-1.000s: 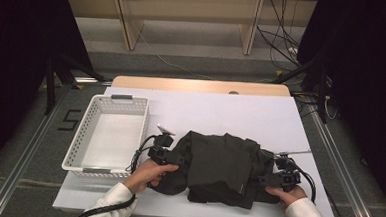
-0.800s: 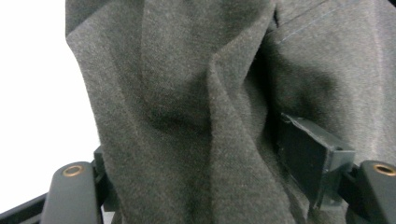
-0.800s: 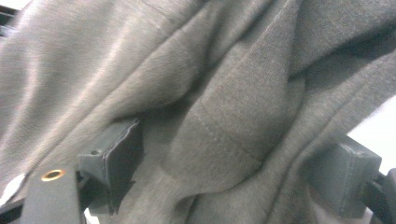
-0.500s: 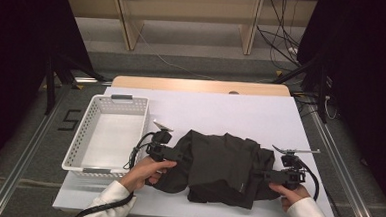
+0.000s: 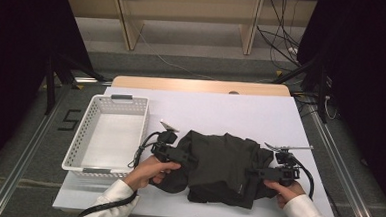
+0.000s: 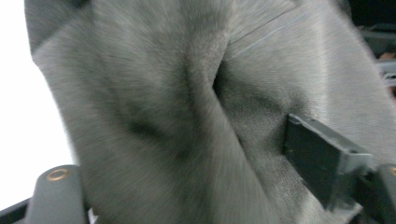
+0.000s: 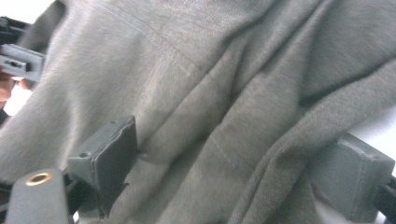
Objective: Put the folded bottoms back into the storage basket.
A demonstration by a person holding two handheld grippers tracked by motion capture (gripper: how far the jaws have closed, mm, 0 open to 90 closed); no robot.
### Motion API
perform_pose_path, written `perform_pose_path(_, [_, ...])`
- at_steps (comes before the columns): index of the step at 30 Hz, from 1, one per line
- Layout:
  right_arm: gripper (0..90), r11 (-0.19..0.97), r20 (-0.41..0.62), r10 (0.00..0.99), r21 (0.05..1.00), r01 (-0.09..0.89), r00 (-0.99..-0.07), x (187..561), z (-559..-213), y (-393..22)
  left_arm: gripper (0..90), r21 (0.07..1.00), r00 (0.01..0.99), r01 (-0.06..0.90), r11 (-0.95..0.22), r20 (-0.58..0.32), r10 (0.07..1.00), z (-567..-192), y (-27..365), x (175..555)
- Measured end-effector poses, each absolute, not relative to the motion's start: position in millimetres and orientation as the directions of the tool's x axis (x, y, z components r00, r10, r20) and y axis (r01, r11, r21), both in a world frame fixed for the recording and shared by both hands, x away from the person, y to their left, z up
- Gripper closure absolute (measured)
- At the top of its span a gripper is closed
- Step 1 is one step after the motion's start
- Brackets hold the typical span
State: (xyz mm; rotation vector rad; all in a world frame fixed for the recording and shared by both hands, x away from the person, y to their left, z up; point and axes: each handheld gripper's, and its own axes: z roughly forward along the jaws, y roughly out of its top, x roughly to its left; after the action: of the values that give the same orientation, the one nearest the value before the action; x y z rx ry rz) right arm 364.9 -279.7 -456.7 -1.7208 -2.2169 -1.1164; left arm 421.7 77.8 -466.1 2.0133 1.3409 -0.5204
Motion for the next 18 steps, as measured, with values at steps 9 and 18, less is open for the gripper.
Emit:
perform_pose_path(9, [11.2, 0.149, 0.414, 0.846, 0.422, 0.894, -0.337, 374.2, -468.4, -270.0, 12.2, 0.297, 0.396, 0.917, -0.266, -0.597, 0.697, -473.7, 77.7, 422.9])
perform_pose_path(18, [24.3, 0.195, 0.34, 0.864, 0.452, 0.871, -0.37, 371.4, -467.9, -261.3, 33.0, 0.344, 0.47, 0.881, -0.325, -0.552, 0.689, -474.6, 71.9, 417.5])
